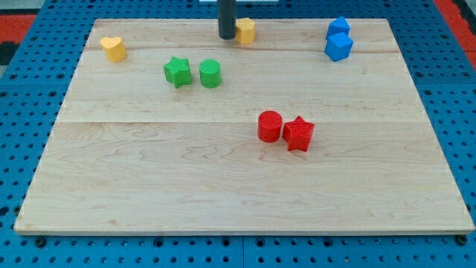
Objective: Move the yellow hexagon diagonal top right to the red star
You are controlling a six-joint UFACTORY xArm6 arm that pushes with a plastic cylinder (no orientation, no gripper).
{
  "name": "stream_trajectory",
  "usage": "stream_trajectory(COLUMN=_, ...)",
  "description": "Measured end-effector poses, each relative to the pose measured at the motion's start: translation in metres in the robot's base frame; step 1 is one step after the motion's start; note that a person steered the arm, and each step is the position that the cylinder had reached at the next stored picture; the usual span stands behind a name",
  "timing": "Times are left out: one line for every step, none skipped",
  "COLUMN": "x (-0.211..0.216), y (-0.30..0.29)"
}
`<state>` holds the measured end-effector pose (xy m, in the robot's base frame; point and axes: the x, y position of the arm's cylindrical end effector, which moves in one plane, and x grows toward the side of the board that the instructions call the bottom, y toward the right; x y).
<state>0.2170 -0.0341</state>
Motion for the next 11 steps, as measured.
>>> stream_trajectory(x=-0.02, y=-0.007)
stream_trajectory(x=-0.013, y=0.063)
stream_trajectory(x=0.026, y=0.069)
stream_trajectory(x=0.061, y=0.095)
stream_trajectory(x=0.064, y=0.077)
stream_trajectory(x=0.085, y=0.096)
stream_trajectory(x=0.107, y=0.148)
stream_trajectory(x=0.113, y=0.147)
stream_trajectory(x=0.15, y=0.158)
stream_trajectory(x=0.166, y=0.183)
stream_trajectory(x=0.159, y=0.189)
